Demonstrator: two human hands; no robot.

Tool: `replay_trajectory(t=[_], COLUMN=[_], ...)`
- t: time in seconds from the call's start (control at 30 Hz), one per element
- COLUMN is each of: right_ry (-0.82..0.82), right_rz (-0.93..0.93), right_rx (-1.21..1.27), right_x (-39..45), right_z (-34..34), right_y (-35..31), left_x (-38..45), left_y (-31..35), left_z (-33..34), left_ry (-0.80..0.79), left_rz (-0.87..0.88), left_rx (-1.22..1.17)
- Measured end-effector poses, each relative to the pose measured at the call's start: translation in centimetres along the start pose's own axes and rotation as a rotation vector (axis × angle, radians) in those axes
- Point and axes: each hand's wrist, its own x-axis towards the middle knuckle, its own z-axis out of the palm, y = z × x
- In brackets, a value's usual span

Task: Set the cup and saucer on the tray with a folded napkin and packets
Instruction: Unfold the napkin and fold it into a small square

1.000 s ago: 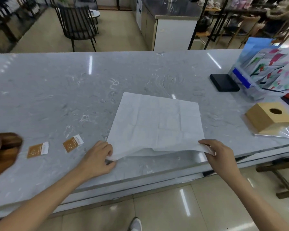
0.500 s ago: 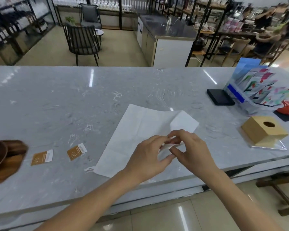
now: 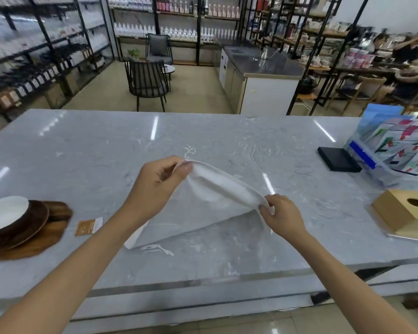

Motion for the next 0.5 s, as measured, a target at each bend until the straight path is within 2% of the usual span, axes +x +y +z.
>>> replay_trajectory(t=[0.13, 0.23, 0.33, 0.5], right_ry=[0.000, 0.033, 0.137, 0.341], right_rz=[0.084, 0.103, 0.123, 0.024], right_rx=[0.071, 0.180, 0.282, 0.301], right_x=[2.6, 5.8, 9.4, 13.4], right_z=[-0.8, -4.1, -8.9, -16.9], right_y=[1.3, 1.7, 1.2, -1.0], left_x=[2.5, 6.3, 10.6, 16.1], left_y=[-1.2, -2.8, -3.6, -0.8], left_z=[-3.2, -5.3, -7.3, -9.2], left_ry=[0.067, 0.098, 0.120, 0.210], left_rz=[-0.076, -0.121, -0.145, -0.074], left_rx=[-0.019, 0.072, 0.189, 0.185])
